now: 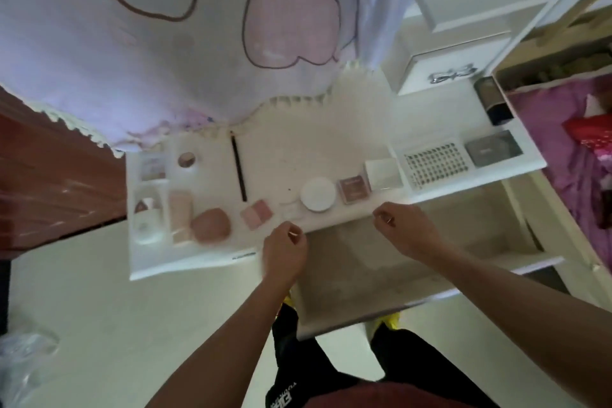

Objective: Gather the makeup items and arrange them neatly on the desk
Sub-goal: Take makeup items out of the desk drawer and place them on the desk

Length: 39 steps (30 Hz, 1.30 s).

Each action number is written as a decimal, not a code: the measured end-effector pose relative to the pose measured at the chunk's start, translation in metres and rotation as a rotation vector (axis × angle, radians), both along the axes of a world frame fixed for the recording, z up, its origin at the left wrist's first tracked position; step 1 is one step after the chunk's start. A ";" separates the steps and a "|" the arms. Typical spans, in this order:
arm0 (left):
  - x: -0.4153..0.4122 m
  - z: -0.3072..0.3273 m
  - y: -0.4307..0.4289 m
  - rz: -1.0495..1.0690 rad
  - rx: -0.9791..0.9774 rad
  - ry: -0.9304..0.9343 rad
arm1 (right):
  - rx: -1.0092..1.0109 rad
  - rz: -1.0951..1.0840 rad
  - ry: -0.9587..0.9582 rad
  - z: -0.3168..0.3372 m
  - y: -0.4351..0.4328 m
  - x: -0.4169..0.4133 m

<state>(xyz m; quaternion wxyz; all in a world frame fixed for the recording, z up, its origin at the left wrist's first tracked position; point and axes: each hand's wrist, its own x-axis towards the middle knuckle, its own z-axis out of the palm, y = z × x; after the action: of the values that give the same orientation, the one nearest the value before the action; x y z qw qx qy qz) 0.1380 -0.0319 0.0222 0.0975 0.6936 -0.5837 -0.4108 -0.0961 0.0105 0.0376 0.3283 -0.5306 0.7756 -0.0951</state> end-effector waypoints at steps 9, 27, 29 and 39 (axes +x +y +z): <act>-0.091 -0.039 0.129 0.432 0.464 0.116 | 0.252 -0.356 -0.118 -0.049 0.125 -0.132; -0.120 -0.115 0.158 1.303 0.824 0.604 | 0.360 -1.450 -0.810 -0.133 0.152 -0.156; -0.122 -0.113 0.157 1.327 0.801 0.595 | 0.315 -1.488 -0.783 -0.133 0.152 -0.156; -0.136 -0.065 0.119 1.317 0.787 0.533 | 0.311 -1.383 -0.750 -0.107 0.117 -0.162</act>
<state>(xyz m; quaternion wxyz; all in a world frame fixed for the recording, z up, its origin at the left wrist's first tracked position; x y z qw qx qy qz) 0.0020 0.0867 -0.0432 0.2041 0.7570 0.1743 -0.5958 -0.2577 0.1275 -0.0697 0.5041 0.1895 0.7711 -0.3397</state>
